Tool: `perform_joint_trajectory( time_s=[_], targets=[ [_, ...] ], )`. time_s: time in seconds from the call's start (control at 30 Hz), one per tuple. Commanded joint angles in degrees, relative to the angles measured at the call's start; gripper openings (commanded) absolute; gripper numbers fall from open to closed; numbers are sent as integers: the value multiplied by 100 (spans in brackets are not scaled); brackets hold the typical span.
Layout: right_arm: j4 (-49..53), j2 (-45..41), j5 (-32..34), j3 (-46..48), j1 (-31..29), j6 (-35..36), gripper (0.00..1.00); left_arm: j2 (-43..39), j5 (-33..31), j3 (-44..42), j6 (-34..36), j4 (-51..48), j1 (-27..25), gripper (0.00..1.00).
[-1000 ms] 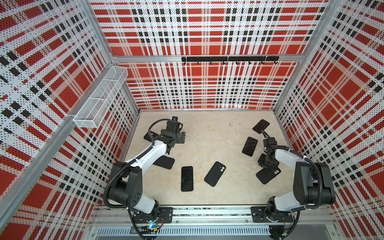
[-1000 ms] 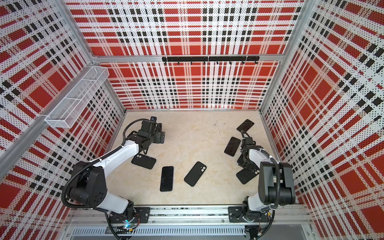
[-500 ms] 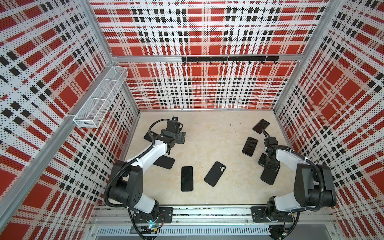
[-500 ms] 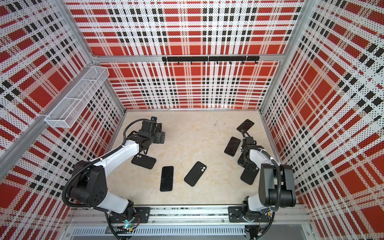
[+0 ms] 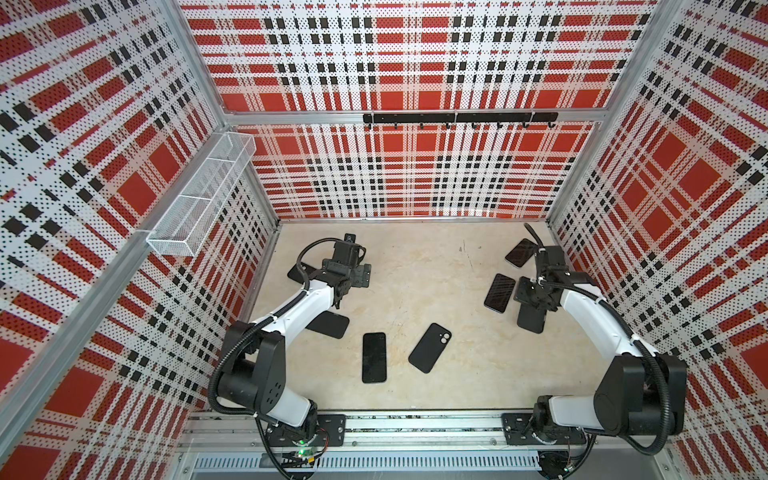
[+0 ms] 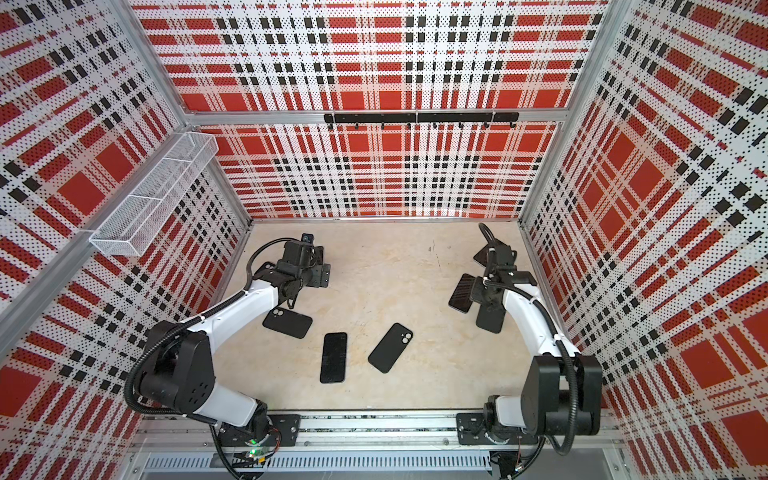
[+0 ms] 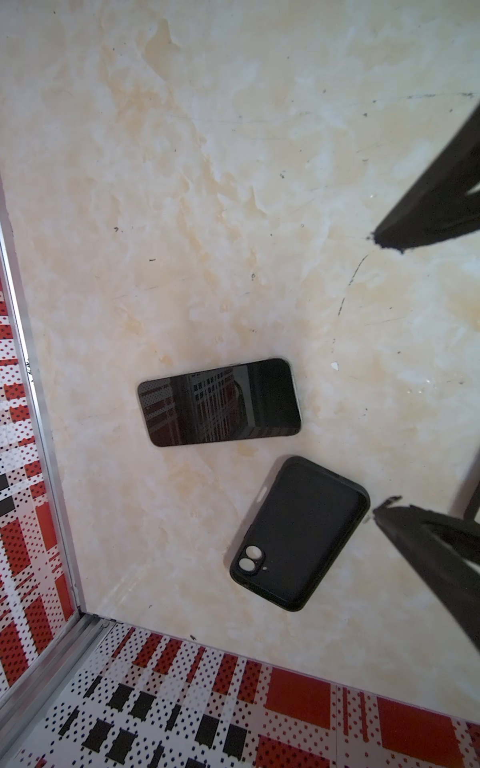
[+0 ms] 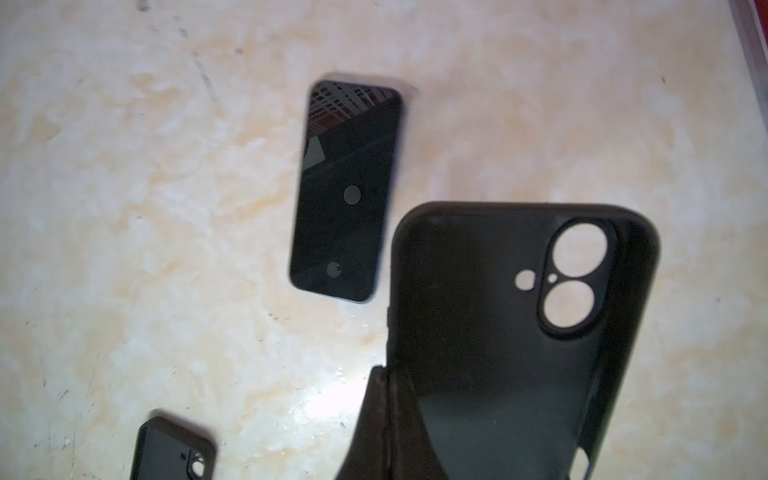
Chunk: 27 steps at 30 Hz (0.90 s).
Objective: Put the phone into the phone case
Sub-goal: 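Grasp the black phone case with the right gripper and lift it, then carry the black case toward the table center and release it with the right gripper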
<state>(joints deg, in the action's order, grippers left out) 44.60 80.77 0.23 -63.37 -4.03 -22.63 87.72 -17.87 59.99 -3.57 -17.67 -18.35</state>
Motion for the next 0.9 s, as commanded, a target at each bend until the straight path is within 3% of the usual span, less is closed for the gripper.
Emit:
perform_joint_trajectory(
  time_s=[0.0, 0.1, 0.33, 0.6, 0.73, 0.87],
  targets=[
    [4, 551, -212, -592, -428, 546, 0, 43, 20, 42, -35, -56, 41, 98],
    [-253, 1001, -795, -945, -743, 1142, 0, 34, -6, 57, -52, -72, 39, 98],
    [-573, 1911, -973, -1770, -1560, 2985, 0, 34, -98, 57, -64, -96, 42, 98],
    [-425, 2472, -1474, -1890, -2329, 6534, 0, 67, -95, 58, -49, -96, 144, 98],
    [131, 2904, -1523, -2307, -2521, 7495, 0, 92, -12, 74, -70, -96, 213, 98],
    [723, 3577, -1344, -2927, -2690, 7870, 0, 105, 46, 75, -86, -96, 265, 98]
  ],
)
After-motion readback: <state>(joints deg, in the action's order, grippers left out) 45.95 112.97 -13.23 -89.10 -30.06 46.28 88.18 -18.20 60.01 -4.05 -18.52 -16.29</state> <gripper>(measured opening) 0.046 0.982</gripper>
